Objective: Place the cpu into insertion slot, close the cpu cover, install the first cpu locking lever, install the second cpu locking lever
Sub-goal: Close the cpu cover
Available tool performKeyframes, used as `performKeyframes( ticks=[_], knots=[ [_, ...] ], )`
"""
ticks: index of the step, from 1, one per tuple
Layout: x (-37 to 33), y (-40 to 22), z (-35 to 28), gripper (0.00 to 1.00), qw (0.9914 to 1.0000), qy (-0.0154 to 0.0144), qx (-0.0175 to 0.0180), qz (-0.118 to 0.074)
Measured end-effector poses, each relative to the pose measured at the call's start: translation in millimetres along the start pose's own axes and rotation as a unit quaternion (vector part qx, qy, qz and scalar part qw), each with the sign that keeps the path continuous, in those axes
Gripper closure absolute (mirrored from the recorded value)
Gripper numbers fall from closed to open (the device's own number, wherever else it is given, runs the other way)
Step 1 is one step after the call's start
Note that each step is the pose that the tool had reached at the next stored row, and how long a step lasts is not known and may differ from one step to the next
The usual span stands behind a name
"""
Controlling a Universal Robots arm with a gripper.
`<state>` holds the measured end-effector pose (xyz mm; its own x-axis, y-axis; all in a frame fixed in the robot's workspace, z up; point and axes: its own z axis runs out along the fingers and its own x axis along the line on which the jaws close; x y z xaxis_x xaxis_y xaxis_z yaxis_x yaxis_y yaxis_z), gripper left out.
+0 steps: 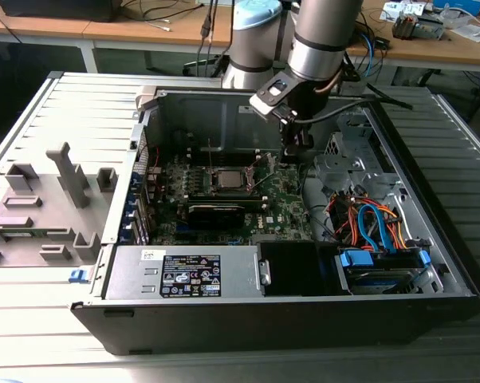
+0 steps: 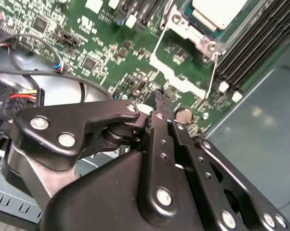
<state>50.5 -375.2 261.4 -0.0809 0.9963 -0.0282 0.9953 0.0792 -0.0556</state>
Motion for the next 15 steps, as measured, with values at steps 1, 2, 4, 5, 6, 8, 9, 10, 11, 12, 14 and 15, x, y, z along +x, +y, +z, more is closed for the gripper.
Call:
performKeyframes(
  ticks=[1,2,4,5,6,8,9,10,11,12,14,15],
  knots=[
    [1.0,1.0,6.1,0.89,1.00000,0.0002,0.0003,0.002],
    [1.0,0.9,7.6,0.89,1.00000,0.0002,0.0003,0.002],
    [1.3,-1.5,9.1,0.89,1.00000,0.0002,0.0003,0.002],
    [1.5,-4.4,9.3,0.89,1.00000,0.0002,0.0004,0.002],
    [1.5,-4.5,9.4,0.89,1.00000,0.0002,0.0003,0.002],
    [1.6,-4.6,9.4,0.89,1.00000,0.0002,0.0003,0.002],
    [1.6,-4.7,9.4,0.89,1.00000,0.0003,0.0003,0.002],
    [1.6,-4.8,9.4,0.89,1.00000,0.0003,0.0003,0.002],
    [1.6,-4.8,9.4,0.89,1.00000,0.0002,0.0003,0.002],
    [1.6,-4.8,9.4,0.89,1.00000,0.0002,0.0003,0.002],
    [1.6,-4.8,9.4,0.89,1.00000,0.0003,0.0003,0.002],
    [1.6,-5.1,9.4,0.89,1.00000,0.0003,0.0003,0.002]
  ],
)
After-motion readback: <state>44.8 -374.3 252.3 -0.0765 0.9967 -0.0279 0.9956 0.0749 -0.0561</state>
